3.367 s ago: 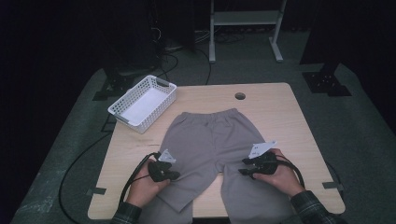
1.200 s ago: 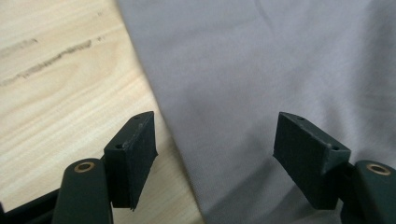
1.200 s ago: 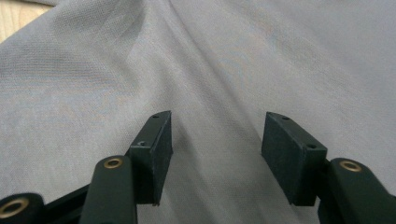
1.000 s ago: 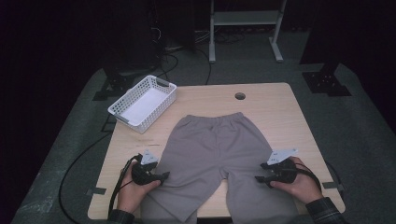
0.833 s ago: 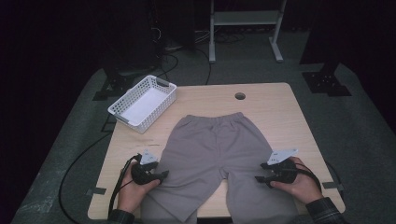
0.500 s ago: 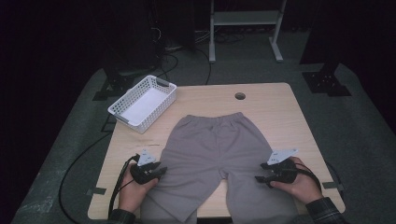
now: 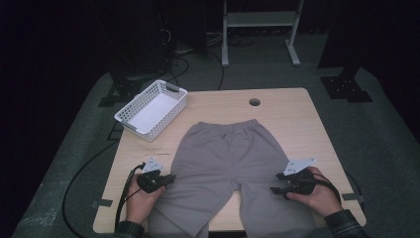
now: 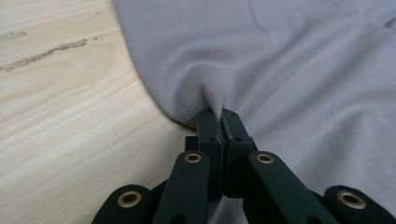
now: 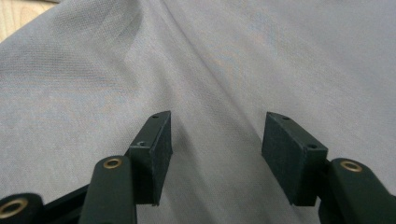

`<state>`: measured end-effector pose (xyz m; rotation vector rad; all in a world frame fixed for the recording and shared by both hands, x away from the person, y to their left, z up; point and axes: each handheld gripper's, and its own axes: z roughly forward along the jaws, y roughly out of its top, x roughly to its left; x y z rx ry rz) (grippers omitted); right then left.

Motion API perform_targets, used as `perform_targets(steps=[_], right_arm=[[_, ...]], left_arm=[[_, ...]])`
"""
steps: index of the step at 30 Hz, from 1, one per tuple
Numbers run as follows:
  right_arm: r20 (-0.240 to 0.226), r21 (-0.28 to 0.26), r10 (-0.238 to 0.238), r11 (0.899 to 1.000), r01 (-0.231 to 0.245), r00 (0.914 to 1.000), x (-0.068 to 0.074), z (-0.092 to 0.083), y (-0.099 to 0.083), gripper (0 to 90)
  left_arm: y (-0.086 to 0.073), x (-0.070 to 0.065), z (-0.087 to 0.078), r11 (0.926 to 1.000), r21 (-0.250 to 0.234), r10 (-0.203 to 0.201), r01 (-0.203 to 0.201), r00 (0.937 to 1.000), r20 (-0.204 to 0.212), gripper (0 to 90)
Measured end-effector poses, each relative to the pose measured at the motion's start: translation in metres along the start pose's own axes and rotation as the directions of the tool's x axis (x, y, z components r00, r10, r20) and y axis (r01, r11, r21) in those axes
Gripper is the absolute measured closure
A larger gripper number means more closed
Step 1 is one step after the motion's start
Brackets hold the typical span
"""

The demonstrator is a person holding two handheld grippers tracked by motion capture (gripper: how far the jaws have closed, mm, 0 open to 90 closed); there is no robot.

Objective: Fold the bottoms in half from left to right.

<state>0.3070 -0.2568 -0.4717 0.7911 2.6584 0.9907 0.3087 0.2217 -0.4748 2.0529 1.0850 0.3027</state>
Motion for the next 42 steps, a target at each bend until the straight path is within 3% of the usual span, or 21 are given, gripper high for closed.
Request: perform_targets(steps=[10,19,28,34,42], right_arm=[[0.0,0.0,0.001,1.0,-0.001,1.0,0.0,0.0,0.0,41.2],[0.0,0.001,0.001,1.0,-0.001,1.0,0.0,0.0,0.0,40.9],[0.001,0.005,0.002,1.0,-0.002,1.0,0.0,0.0,0.0,40.9],[0.002,0.007,0.003,1.0,-0.003,1.0,0.0,0.0,0.001,40.7],[0.002,0.007,0.003,1.0,-0.003,1.0,0.0,0.0,0.001,40.7]], left_arm=[[0.013,-0.01,-0.011,0.9947,-0.103,0.005,0.002,0.9979,0.065,88.3],[0.033,-0.025,-0.009,0.9839,-0.179,0.032,-0.004,0.9874,0.155,88.3],[0.055,-0.049,0.0,0.9745,-0.224,0.073,-0.015,0.9645,0.254,88.3],[0.072,-0.068,0.014,0.9709,-0.237,0.108,-0.036,0.9481,0.299,88.3],[0.094,-0.096,0.037,0.9686,-0.243,0.14,-0.052,0.9217,0.362,88.3]])
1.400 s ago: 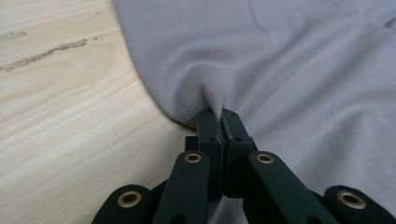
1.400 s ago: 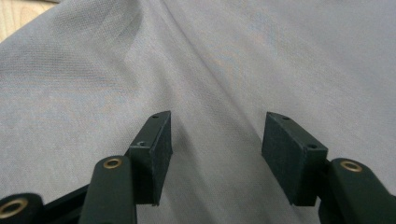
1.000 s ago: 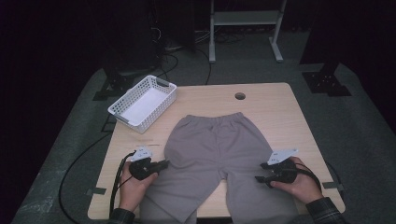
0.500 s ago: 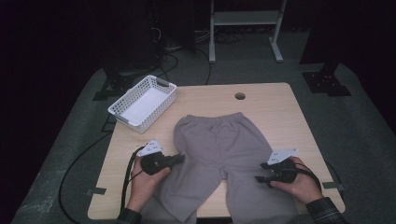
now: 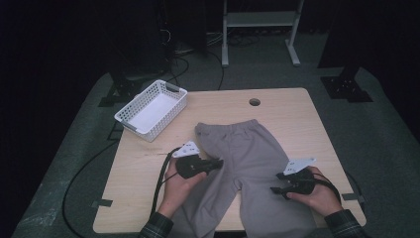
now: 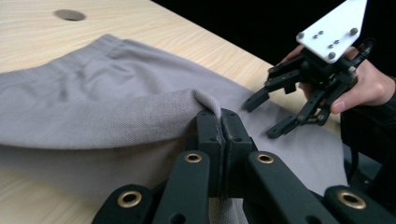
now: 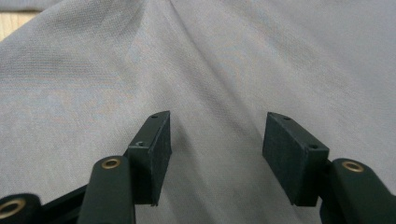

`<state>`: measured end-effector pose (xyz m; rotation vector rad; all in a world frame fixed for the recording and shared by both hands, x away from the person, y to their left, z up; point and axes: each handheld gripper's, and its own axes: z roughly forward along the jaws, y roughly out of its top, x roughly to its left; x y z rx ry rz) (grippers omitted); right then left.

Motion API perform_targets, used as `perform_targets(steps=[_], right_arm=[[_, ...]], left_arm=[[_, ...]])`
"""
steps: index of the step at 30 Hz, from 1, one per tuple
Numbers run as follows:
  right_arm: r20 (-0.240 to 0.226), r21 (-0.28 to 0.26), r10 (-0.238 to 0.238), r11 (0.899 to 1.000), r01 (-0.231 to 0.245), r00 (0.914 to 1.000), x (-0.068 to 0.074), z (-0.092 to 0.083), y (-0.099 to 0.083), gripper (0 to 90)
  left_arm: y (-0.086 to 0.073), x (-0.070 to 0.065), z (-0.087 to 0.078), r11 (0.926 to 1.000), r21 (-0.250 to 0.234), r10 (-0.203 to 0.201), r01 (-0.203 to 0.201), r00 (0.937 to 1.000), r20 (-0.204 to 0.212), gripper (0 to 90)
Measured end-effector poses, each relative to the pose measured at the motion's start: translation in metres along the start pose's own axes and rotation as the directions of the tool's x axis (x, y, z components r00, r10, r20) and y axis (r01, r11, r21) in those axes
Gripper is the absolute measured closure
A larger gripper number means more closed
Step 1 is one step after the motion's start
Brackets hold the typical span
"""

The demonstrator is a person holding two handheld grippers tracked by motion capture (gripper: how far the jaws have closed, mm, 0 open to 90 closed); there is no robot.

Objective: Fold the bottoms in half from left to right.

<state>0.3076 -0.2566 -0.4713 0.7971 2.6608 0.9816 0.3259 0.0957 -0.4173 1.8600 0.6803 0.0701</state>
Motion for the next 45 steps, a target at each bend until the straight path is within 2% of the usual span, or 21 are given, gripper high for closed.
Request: perform_targets(steps=[6,10,12,14,18,19,20,22,24,26,29,31,32,37,41,45], right_arm=[[0.0,0.001,0.0,1.0,0.0,1.0,0.0,0.0,0.0,40.5],[0.0,0.001,0.0,1.0,0.0,1.0,0.0,0.0,0.0,40.0],[0.0,0.0,0.001,1.0,-0.001,1.0,0.0,0.0,0.0,39.9],[0.001,0.0,0.002,1.0,-0.002,1.0,0.0,0.0,0.0,39.8],[0.001,0.0,0.002,1.0,-0.002,1.0,0.0,0.0,0.0,39.7],[0.001,0.0,0.001,1.0,-0.001,1.0,0.0,0.0,0.0,39.7],[0.001,0.002,0.002,1.0,-0.002,1.0,0.0,0.0,0.0,39.7],[0.004,0.006,0.0,1.0,0.0,1.0,0.0,0.0,0.0,39.6],[0.013,0.013,-0.005,1.0,0.005,0.9999,0.001,-0.001,0.001,39.8],[0.021,0.016,-0.011,1.0,0.011,0.9997,0.002,-0.002,0.002,41.6],[0.036,-0.017,-0.004,1.0,0.005,0.9994,0.002,-0.007,0.005,41.1],[0.03,-0.041,0.01,0.999,-0.009,0.9995,0.002,-0.009,0.008,41.0],[0.032,-0.047,0.014,0.999,-0.012,0.9994,0.003,-0.01,0.009,40.9],[0.041,-0.074,0.01,0.997,-0.007,0.9991,0.007,-0.008,0.026,41.2],[0.014,-0.119,0.012,0.993,-0.01,0.9998,0.006,-0.001,0.05,41.4],[-0.012,-0.147,0.015,0.989,-0.017,0.9998,0.002,0.011,0.078,41.4]], left_arm=[[-0.008,-0.009,0.037,0.9972,0.073,0.012,-0.015,0.9991,0.04,88.2],[-0.016,-0.013,0.059,0.9903,0.133,0.034,-0.041,0.998,0.053,88.1],[-0.022,-0.014,0.068,0.9846,0.166,0.047,-0.055,0.9976,0.05,88.1],[-0.027,-0.015,0.076,0.9757,0.207,0.066,-0.072,0.9971,0.039,88.0],[-0.036,-0.016,0.086,0.9508,0.293,0.103,-0.101,0.9947,0.008,88.0],[-0.037,-0.016,0.087,0.9547,0.283,0.093,-0.092,0.9956,0.01,88.1],[-0.037,-0.015,0.086,0.9544,0.286,0.086,-0.086,0.9962,0.012,88.2],[-0.035,-0.014,0.083,0.9449,0.313,0.099,-0.095,0.9951,0.003,88.3],[-0.037,-0.012,0.079,0.944,0.317,0.097,-0.092,0.9953,0.001,88.4],[-0.037,-0.009,0.073,0.9399,0.329,0.096,-0.091,0.9954,0.003,88.5],[-0.038,-0.006,0.063,0.9279,0.356,0.117,-0.11,0.9931,0.001,88.5],[-0.04,-0.002,0.055,0.9265,0.361,0.115,-0.106,0.9934,-0.004,88.5],[-0.04,0.0,0.05,0.9232,0.368,0.12,-0.11,0.9927,-0.006,88.5],[-0.048,0.009,0.028,0.9264,0.364,0.105,-0.096,0.9945,-0.005,88.3],[-0.054,0.015,0.01,0.9281,0.364,0.09,-0.08,0.9959,-0.012,88.3],[-0.057,0.018,0.005,0.9366,0.346,0.062,-0.054,0.998,-0.011,88.2]])
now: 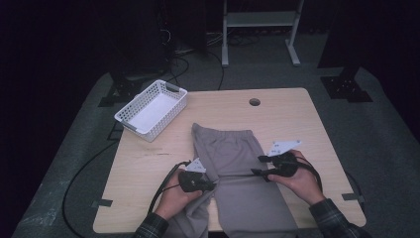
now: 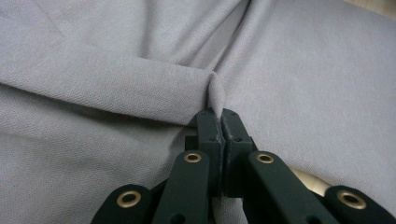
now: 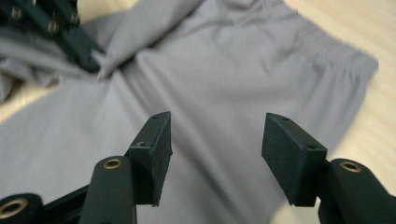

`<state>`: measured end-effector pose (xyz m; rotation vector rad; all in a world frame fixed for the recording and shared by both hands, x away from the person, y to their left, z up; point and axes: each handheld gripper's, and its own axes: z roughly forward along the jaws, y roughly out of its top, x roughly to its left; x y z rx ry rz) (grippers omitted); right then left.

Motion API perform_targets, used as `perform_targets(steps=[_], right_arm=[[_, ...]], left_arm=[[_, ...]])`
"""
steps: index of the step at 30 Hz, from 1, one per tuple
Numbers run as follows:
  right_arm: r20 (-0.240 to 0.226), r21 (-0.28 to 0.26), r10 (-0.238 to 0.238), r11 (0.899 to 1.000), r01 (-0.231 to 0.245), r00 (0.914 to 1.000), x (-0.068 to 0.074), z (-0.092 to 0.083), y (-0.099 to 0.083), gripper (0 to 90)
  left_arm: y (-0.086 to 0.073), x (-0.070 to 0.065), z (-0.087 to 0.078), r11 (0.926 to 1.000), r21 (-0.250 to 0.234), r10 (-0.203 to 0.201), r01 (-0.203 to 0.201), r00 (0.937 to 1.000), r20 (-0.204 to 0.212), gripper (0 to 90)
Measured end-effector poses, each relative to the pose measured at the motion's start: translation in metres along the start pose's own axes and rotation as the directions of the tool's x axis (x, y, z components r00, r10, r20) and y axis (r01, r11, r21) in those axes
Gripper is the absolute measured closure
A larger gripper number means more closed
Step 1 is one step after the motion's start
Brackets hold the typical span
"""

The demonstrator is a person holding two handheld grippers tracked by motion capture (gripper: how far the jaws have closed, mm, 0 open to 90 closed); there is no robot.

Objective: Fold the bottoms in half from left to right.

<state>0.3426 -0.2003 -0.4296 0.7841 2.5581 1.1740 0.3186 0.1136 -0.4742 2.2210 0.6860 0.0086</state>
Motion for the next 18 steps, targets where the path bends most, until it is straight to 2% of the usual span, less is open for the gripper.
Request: perform_targets(steps=[4,10,18], right_arm=[[-0.024,-0.01,0.006,1.0,-0.007,0.9997,-0.007,0.021,0.024,41.7],[-0.056,-0.023,0.018,1.0,-0.019,0.9983,-0.016,0.049,0.058,44.9],[-0.113,-0.05,0.036,0.998,-0.042,0.9929,-0.021,0.088,0.098,46.7]], left_arm=[[0.002,-0.001,0.0,0.9993,0.02,0.032,-0.032,0.9994,-0.014,87.8],[0.002,-0.002,0.0,0.9991,0.024,0.035,-0.034,0.9992,-0.018,87.6],[0.002,-0.001,0.0,0.9991,0.022,0.036,-0.036,0.9992,-0.015,87.6]])
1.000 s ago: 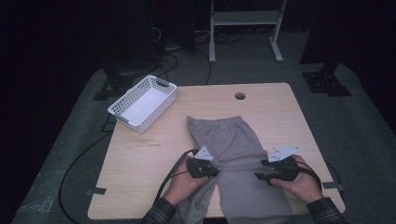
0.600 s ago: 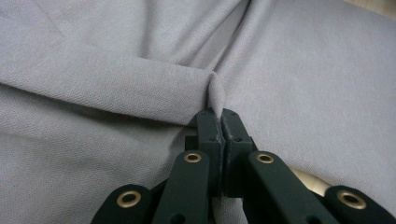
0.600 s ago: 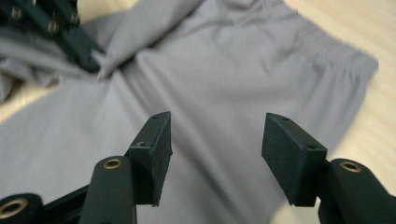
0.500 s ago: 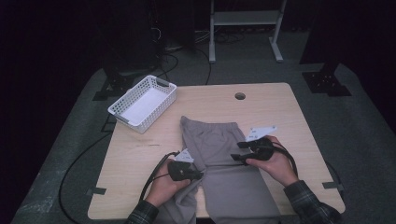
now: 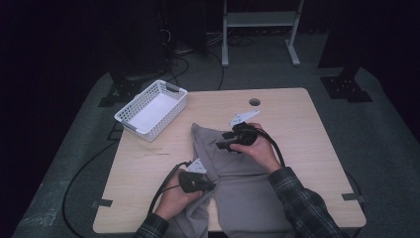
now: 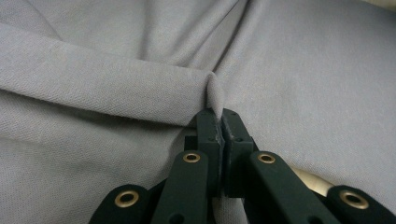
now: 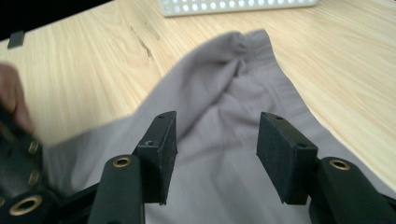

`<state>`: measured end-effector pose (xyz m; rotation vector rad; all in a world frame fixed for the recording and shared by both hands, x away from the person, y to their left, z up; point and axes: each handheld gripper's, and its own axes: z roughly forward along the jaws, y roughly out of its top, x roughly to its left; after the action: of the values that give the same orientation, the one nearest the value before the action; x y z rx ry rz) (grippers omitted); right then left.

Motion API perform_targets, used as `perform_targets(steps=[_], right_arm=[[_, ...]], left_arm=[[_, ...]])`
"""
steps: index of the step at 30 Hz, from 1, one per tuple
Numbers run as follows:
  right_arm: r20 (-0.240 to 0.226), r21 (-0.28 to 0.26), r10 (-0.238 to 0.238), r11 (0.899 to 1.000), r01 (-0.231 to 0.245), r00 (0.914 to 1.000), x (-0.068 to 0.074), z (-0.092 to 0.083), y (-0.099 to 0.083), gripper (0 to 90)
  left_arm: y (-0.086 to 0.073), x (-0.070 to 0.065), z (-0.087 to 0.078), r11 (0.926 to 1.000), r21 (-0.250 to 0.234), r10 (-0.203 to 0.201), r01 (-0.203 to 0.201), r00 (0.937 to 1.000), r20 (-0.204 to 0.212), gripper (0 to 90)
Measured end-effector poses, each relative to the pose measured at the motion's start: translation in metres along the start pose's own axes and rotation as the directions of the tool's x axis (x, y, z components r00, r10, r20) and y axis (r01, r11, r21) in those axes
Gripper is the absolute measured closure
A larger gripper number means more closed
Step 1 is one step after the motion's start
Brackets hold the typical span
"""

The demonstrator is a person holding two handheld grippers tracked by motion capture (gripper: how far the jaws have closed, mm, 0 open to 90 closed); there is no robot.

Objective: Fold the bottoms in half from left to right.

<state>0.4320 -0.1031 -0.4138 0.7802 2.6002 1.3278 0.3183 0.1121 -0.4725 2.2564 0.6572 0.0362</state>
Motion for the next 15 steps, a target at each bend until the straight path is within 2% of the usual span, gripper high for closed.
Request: perform_targets(steps=[4,10,15], right_arm=[[-0.025,0.014,-0.005,1.0,0.005,0.9997,0.003,0.026,0.017,46.5],[-0.067,0.047,0.016,0.999,-0.013,0.9976,0.005,0.063,0.037,46.4],[-0.064,0.069,0.036,0.997,-0.032,0.9973,0.003,0.085,0.045,46.4]], left_arm=[[0.001,0.0,0.0,1.0,0.0,0.006,-0.006,1.0,-0.002,87.6],[0.001,0.0,0.0,1.0,0.001,0.005,-0.005,1.0,0.003,87.6],[0.001,0.0,0.0,1.0,0.0,0.005,-0.005,1.0,0.005,87.6]])
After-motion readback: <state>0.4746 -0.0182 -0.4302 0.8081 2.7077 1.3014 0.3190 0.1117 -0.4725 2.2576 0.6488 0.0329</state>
